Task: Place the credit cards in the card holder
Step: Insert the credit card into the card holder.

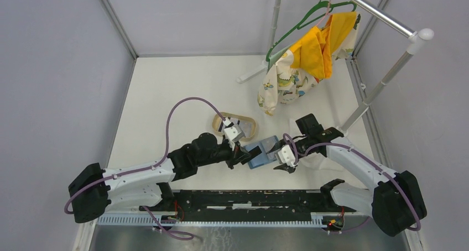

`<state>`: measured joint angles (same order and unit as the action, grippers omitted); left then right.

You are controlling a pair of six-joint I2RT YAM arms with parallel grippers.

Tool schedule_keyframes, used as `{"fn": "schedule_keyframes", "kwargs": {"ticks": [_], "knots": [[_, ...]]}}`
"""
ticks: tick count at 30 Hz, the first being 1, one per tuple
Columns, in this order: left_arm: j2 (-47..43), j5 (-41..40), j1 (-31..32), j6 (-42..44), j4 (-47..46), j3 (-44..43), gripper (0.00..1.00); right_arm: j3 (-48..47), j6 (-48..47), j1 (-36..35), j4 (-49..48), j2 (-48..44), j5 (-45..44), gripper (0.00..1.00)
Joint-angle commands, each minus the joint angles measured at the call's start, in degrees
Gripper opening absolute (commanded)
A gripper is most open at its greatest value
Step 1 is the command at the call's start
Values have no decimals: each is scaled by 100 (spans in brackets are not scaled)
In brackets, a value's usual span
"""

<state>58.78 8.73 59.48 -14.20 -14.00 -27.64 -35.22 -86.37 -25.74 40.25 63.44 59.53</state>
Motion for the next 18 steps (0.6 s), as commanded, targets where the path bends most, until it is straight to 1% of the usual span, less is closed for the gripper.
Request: {"fn": "schedule_keyframes", "kwargs": {"ticks": [1, 3, 7, 10, 14, 18], "knots": [[165, -373, 221, 605, -411, 4, 2, -179, -284, 33, 208, 79, 402, 67], [308, -558, 346, 706, -396, -30, 2, -171, -31, 29, 56, 99, 354, 67], [668, -849, 578, 878, -261, -232, 2, -28, 761, -5, -611, 73, 213, 66], [942, -1103, 734, 962, -235, -362, 2, 47, 1047, -67, -878, 81, 155, 66], [1115, -1186, 881, 1028, -226, -469, 2, 163, 1330, -193, -1170, 72, 197, 65], [1199, -1178, 987, 1076, -226, -584, 2, 299, 1814, -429, -1634, 106, 78, 63]]}}
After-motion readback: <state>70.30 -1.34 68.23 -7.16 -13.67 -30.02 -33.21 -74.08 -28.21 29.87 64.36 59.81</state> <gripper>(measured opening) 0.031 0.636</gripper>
